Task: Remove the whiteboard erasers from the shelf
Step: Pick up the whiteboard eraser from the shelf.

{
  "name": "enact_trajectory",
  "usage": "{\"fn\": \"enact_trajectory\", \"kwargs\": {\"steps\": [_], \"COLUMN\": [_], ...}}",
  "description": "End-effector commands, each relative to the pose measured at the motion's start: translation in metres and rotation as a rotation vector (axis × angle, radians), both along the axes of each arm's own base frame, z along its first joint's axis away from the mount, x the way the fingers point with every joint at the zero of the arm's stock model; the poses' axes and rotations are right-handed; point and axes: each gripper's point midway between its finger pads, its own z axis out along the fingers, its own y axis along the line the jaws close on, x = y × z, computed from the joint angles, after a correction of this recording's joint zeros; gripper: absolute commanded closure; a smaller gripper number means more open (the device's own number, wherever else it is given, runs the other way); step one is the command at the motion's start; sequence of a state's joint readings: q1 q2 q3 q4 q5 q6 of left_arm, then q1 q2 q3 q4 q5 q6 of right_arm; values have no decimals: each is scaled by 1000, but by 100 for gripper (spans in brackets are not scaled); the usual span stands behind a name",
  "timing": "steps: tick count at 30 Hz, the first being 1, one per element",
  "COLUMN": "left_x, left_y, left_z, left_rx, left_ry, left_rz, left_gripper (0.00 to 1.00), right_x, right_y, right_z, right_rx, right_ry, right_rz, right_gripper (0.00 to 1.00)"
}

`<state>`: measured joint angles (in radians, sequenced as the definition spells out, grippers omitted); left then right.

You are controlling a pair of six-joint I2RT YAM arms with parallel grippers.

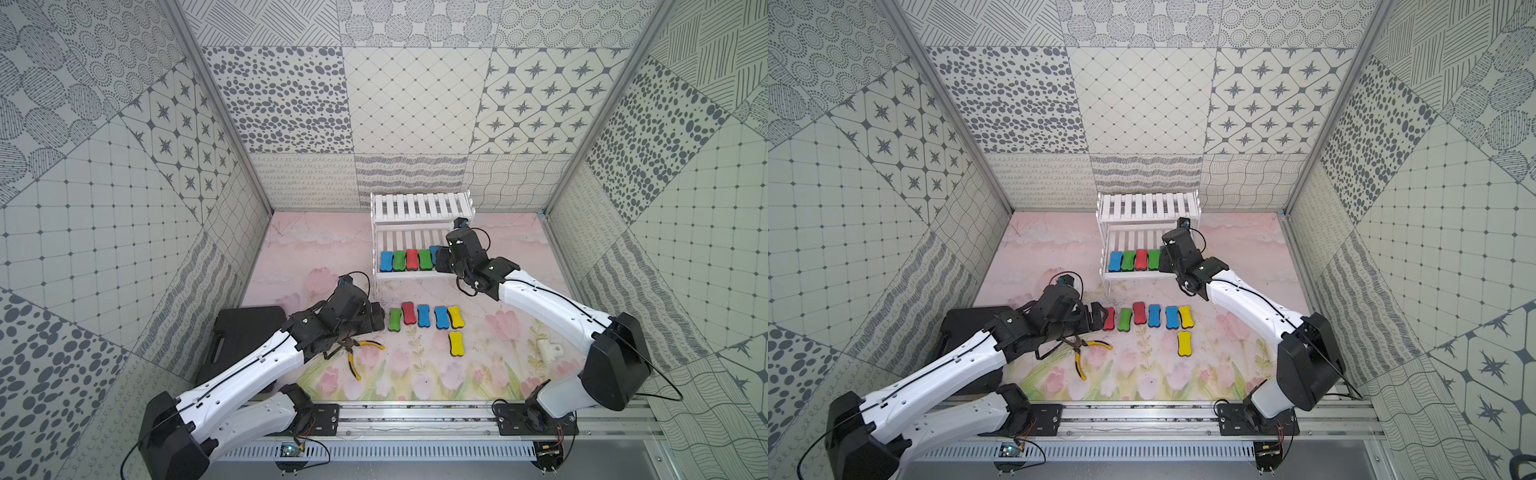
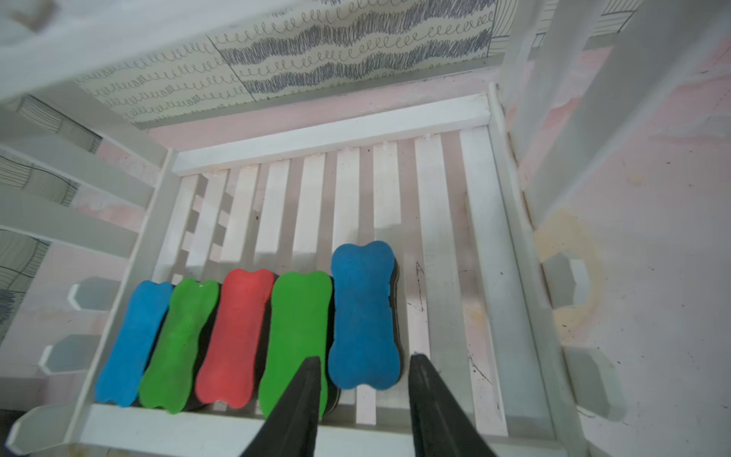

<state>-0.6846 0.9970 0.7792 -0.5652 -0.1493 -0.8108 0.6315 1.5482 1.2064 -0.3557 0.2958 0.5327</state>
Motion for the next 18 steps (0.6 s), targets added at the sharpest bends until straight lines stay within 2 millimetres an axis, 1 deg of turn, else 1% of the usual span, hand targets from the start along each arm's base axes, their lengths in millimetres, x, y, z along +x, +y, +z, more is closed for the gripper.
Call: {"fn": "enact_trajectory", "kwargs": {"steps": [1, 6, 10, 15, 18], "left_x": [-2, -1, -1, 0, 1], "left_y": [2, 1, 1, 1, 1], "left_z": [1, 2, 0, -2, -2], "left_rx": [-4, -5, -4, 2, 1], "left_ry": [10, 7, 11, 14, 14], "left_rz": [4, 5, 6, 9, 9], "left_gripper": [1, 1, 1, 1, 1], "right_x": [18, 27, 32, 29, 24], "right_y": [8, 6, 4, -2, -7], "right_z": [12, 1, -14, -34, -39], "right_rx": [36, 63, 57, 52, 37], "right_ry": [-62, -52, -19, 27, 47], "right_rz": [-3, -29, -38, -50, -58], "right_gripper": [60, 60, 60, 61, 63]}}
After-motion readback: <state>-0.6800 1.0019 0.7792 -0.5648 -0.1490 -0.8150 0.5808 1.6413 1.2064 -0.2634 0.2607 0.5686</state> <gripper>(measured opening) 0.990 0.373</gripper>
